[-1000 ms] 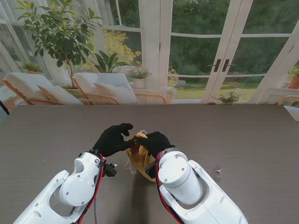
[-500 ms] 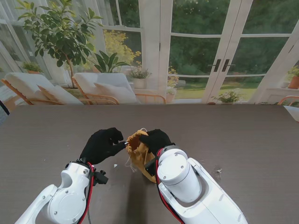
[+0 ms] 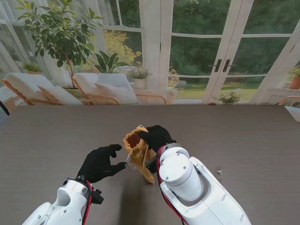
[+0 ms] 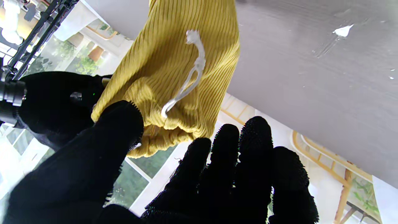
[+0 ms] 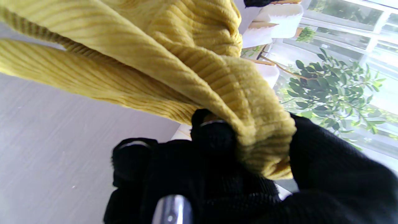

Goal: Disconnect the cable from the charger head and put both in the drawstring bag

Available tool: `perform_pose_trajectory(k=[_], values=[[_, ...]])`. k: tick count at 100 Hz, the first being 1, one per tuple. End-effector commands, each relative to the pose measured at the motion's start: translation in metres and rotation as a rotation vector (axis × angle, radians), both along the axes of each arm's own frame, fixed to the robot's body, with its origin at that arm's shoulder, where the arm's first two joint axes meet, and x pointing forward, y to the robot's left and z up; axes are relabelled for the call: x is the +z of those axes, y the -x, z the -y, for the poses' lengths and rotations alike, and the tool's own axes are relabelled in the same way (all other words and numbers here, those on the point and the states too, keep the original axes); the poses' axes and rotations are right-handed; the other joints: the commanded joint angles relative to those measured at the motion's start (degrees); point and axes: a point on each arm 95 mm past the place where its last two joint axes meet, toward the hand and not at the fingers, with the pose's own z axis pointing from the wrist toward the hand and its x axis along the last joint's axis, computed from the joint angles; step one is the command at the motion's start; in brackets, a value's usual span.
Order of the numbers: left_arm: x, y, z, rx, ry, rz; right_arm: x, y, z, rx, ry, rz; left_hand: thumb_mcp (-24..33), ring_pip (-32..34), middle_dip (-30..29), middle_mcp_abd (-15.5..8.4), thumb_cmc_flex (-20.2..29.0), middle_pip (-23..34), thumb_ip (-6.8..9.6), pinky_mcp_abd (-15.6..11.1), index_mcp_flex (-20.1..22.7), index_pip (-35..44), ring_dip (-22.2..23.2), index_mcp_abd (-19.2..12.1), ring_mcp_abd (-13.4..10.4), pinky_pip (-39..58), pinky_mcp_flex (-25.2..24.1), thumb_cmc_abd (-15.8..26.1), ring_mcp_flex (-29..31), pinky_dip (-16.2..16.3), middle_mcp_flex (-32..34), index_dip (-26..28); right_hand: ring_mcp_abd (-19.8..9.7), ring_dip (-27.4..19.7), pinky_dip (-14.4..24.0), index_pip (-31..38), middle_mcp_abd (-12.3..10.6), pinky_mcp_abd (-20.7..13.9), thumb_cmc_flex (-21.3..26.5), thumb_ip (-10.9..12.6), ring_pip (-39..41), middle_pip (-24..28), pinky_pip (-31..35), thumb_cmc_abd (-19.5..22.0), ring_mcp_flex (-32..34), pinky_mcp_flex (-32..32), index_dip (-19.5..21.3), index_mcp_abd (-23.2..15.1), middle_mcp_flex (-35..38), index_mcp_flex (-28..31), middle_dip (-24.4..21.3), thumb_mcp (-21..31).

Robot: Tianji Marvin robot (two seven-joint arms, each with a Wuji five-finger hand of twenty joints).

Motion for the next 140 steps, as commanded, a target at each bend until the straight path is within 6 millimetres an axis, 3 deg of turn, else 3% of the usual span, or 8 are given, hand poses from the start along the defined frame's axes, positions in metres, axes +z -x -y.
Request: perform_pose_trajectory(k=[1, 23, 35, 56, 112, 125, 132, 140], values=[[-0.007, 0.001, -0.001, 0.0, -0.006, -0.023, 0.003, 0.0, -0.002, 0.024, -0.017, 0.012, -1.58, -0.63, -1.09, 0.04, -2.6, -1.16, 1.08, -2.79, -2.49, -2.33, 0.81, 0.0, 1.01, -1.29, -2.42, 0.2, -2.3, 0.68, -2.51, -1.13, -9.68, -0.33, 2.54, 3.71, 6.3, 0.43, 1.75, -1.06, 3.85, -0.42, 6.88, -2.59, -0.83, 29.66, 0.77, 7.33, 5.22, 2.14, 0.98, 0.76], [-0.007, 0.001, -0.002, 0.019, 0.006, 0.016, 0.006, -0.001, -0.001, 0.038, -0.042, 0.051, -1.79, -0.75, -0.18, -0.02, -3.35, -0.05, 1.14, -2.69, 0.11, 2.69, 1.14, -1.52, 1.2, -1.35, -2.63, -0.04, -2.43, 1.29, -2.47, 3.32, -9.69, -0.32, 2.67, 3.7, 6.54, 0.33, 1.94, -1.33, 3.88, -0.61, 7.01, -2.57, -0.83, 29.66, 0.77, 7.33, 5.2, 2.16, 0.95, 0.6], [-0.009, -0.001, 0.0, 0.011, 0.006, 0.02, 0.008, 0.0, -0.001, 0.033, -0.051, 0.053, -1.88, -0.94, -0.43, -0.33, -3.45, -0.65, 1.1, -2.9, -1.54, 1.32, 1.09, -2.17, 0.98, -1.59, -2.9, -0.23, -2.8, 1.2, -3.09, 3.05, -9.42, -0.32, 2.72, 3.68, 6.61, 0.54, 2.05, -1.43, 3.89, -0.67, 7.02, -2.6, -0.84, 29.62, 0.76, 7.34, 5.18, 2.14, 0.97, 0.59], [-0.017, -0.01, 0.003, -0.019, 0.01, 0.011, 0.01, 0.002, -0.002, 0.021, -0.057, 0.052, -1.41, -1.8, -1.21, -1.31, -1.23, -1.74, 1.27, -3.46, -1.88, -0.53, 1.0, -7.9, 0.84, -2.36, -4.28, -0.73, -3.96, 0.83, -3.62, 1.59, -9.4, -0.34, 2.79, 3.59, 6.74, 0.7, 2.21, -1.58, 3.89, -0.72, 7.0, -2.74, -0.84, 29.63, 0.73, 7.46, 5.18, 2.1, 1.04, 0.62], [-0.032, -0.023, 0.014, -0.019, 0.052, 0.032, 0.011, 0.002, -0.006, 0.008, -0.063, 0.054, 5.51, -0.97, 1.1, -4.32, 7.37, 2.55, 1.68, -2.58, 8.71, 8.74, 0.62, -18.04, -0.67, -1.68, -0.79, -3.26, 0.37, -1.0, 2.61, 4.94, -9.51, -0.32, 2.98, 3.52, 6.81, 0.83, 2.23, -1.86, 3.92, -0.81, 7.01, -2.7, -0.84, 29.63, 0.74, 7.52, 5.19, 2.09, 1.2, 0.63], [-0.035, -0.024, 0.016, -0.015, 0.095, 0.025, 0.011, 0.002, -0.006, 0.006, -0.063, 0.054, 4.16, -0.95, 1.54, -4.6, 9.94, 2.86, -0.94, -2.17, 10.37, 9.44, 0.36, -19.44, -0.18, -1.53, -0.71, -3.53, 0.85, -1.62, 3.81, 5.42, -9.52, -0.32, 3.0, 3.47, 6.81, 0.84, 2.24, -1.9, 3.92, -0.83, 7.0, -2.62, -0.84, 29.63, 0.74, 7.55, 5.18, 2.07, 1.22, 0.59], [-0.036, -0.024, 0.017, -0.013, 0.123, 0.021, 0.011, 0.002, -0.006, 0.005, -0.064, 0.054, 2.28, -0.79, 9.64, -4.71, 12.49, 2.68, -2.13, -2.06, 11.59, 10.27, 0.32, -20.21, -0.02, -1.36, -0.7, -3.37, 1.25, -1.9, 4.97, 5.92, -9.52, -0.31, 3.02, 3.41, 6.83, 0.84, 2.25, -1.92, 3.92, -0.87, 6.99, -2.65, -0.84, 29.63, 0.74, 7.65, 5.18, 2.04, 1.21, 0.58], [-0.036, -0.025, 0.018, -0.008, 0.165, 0.017, 0.01, 0.001, -0.006, 0.005, -0.063, 0.053, 0.94, -0.57, 15.43, -4.91, 15.01, 1.07, -2.28, -1.6, 13.05, 12.21, 0.26, -20.55, 0.34, -1.33, -0.55, -3.6, 1.87, -1.91, 7.21, 5.8, -9.52, -0.31, 3.03, 3.4, 6.83, 0.84, 2.23, -1.92, 3.92, -0.89, 6.99, -2.62, -0.84, 29.63, 0.76, 7.66, 5.19, 2.05, 1.22, 0.57]])
